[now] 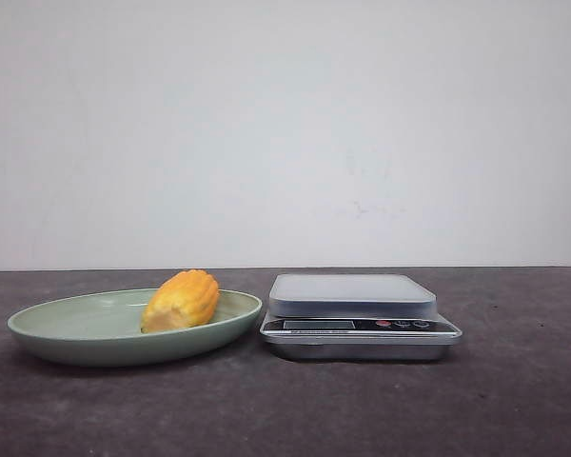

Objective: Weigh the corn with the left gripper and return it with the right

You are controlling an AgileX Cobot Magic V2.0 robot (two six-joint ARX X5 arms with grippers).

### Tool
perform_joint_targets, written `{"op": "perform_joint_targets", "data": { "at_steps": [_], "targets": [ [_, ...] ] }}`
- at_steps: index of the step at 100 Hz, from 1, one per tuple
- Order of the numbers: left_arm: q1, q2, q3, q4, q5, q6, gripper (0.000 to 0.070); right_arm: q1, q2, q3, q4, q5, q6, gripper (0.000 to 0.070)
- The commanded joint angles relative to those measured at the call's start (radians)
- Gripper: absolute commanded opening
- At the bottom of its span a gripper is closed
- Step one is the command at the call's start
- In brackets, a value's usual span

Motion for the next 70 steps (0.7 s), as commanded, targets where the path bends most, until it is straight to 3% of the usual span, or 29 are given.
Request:
{"op": "perform_joint_targets", "data": {
  "at_steps": [1, 36, 56, 70],
  "targets": [
    [0.0, -0.001, -0.018, -0.003, 0.001, 0.01, 0.0, -0.002, 0.0, -0.003, 0.01, 0.0, 0.01, 0.0004],
    [0.0, -0.001, -0.018, -0.003, 0.001, 0.01, 0.0, -0.002, 0.0, -0.002, 0.01, 0.0, 0.009, 0.0004],
    [0.0, -0.001, -0.018, -0.003, 0.001, 0.01, 0.0, -0.002, 0.0, -0.003, 0.011, 0.004, -0.084, 0.0004],
    [0.0, -0.001, -0.018, -0.003, 0.001, 0.01, 0.0, -0.002, 0.0, -0.003, 0.011, 0.002, -0.086, 0.0004]
  ]
}}
